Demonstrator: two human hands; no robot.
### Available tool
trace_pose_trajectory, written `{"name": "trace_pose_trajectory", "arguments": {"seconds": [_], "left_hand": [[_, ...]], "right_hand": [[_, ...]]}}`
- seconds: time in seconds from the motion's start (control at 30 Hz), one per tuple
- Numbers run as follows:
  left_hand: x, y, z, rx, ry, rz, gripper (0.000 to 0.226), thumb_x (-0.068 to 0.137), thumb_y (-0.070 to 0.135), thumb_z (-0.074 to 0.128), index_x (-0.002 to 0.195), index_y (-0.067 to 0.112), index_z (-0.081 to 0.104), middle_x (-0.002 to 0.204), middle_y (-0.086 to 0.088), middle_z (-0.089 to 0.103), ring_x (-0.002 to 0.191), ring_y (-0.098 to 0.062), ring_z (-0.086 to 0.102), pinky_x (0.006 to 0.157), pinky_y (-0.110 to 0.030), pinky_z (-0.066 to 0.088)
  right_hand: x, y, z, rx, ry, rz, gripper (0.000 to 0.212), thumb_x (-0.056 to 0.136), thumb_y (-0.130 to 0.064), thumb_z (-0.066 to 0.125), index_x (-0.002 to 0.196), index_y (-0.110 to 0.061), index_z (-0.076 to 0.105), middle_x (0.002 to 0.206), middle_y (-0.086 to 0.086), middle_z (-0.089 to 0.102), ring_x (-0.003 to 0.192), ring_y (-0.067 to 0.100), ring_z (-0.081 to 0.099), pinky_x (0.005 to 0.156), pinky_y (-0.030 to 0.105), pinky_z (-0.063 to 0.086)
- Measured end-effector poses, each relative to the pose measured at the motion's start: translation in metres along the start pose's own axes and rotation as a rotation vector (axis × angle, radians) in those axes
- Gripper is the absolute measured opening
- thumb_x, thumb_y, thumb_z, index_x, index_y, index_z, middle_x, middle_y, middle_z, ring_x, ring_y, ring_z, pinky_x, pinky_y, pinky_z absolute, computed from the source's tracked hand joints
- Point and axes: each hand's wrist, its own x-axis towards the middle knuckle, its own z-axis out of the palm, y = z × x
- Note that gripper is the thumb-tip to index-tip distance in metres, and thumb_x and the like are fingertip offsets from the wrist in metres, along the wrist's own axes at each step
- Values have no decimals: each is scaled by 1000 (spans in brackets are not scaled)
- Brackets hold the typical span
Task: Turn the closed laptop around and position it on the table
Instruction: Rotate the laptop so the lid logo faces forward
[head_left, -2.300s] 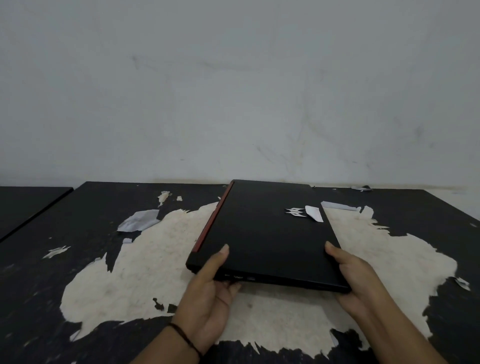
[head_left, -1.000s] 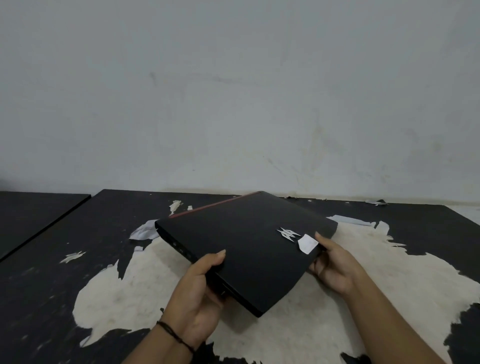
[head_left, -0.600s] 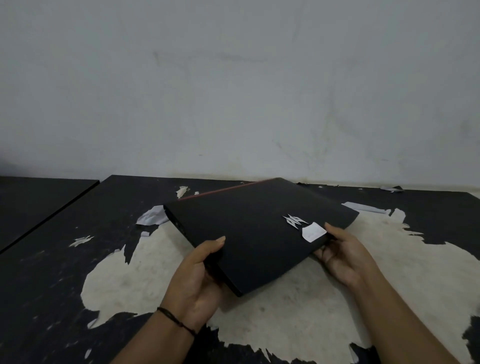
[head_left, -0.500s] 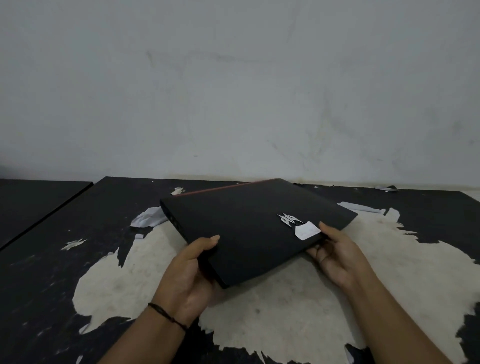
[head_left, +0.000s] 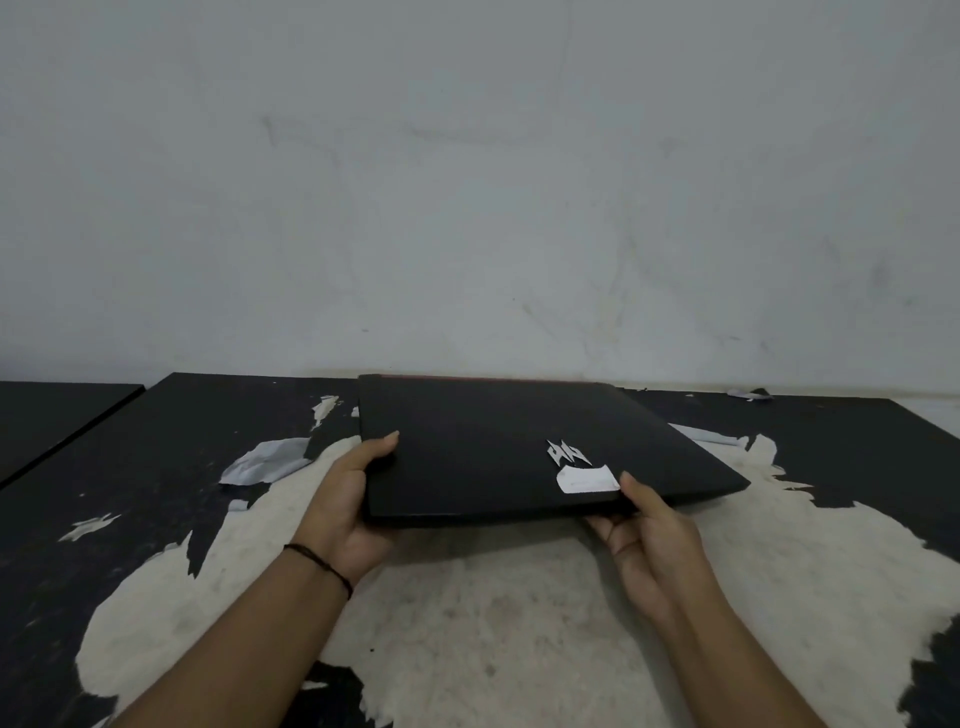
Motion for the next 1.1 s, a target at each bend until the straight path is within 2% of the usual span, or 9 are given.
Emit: {"name": "trace_pose_trajectory", "arguments": {"seconds": [0.1,0.2,0.27,0.37,0.47,0.6,0.87,0.97,1.1], "left_hand": [[11,1,1,-22,7,-10,32,84,17,56,114,8,63,114,-14,69,107,-34,61,86,-49,50],[21,5,0,-40,13,-15,49,72,13,59,121,6,59,122,-15,65,107,-34,61,84,-48,53],[27,8,-3,-34,19,-6,57,65,11,60,121,6,59,121,-16,66,107,-34,62,79,-46,55],[34,11,-11,-47,25,16,50,63,8,59,113,5,63,112,-17,70,103,-33,64,69,-43,59],[41,13,-20,-61,38,31,59,64,8,61,123,5,58,120,-18,66,109,-34,62,77,-46,57],[46,17,-27,14,25,4,48,68,11,61,116,6,62,113,-14,71,104,-31,66,78,-42,58],[55,24,-35,207,79,-30,19,85,3,52,99,4,66,85,-12,77,70,-25,74,64,-40,60],[59,29,-38,288,128,-2,18,85,5,55,99,4,66,81,-10,77,72,-26,73,60,-38,61],[59,29,-37,408,166,34,21,85,9,57,103,5,67,80,-7,77,80,-25,71,68,-36,58]], "right_hand": [[1,4,1,14,13,4,21,89,1,50,106,-2,62,84,8,77,74,20,74,66,43,60],[1,7,1,1,9,18,21,89,0,50,106,-3,62,84,7,77,75,20,74,71,45,58],[1,9,2,-40,2,28,21,90,-2,51,108,-3,62,89,8,76,77,22,74,72,45,58],[1,12,3,-104,-5,53,26,90,-6,52,115,-5,60,106,11,70,90,29,68,71,45,59],[0,16,5,-130,-27,67,27,91,-8,52,116,-5,60,109,12,69,89,29,67,70,45,59],[-1,20,6,-191,-38,70,28,91,-12,53,117,-5,60,103,14,70,73,25,71,66,43,59],[-6,17,8,-339,2,105,28,94,-24,48,111,-3,58,103,29,66,82,38,68,62,44,60],[-6,19,9,-395,16,113,31,94,-25,48,107,1,59,90,28,68,75,34,71,62,41,60],[-6,19,10,-456,10,119,33,94,-26,47,100,2,62,83,25,71,74,33,72,65,41,61]]}}
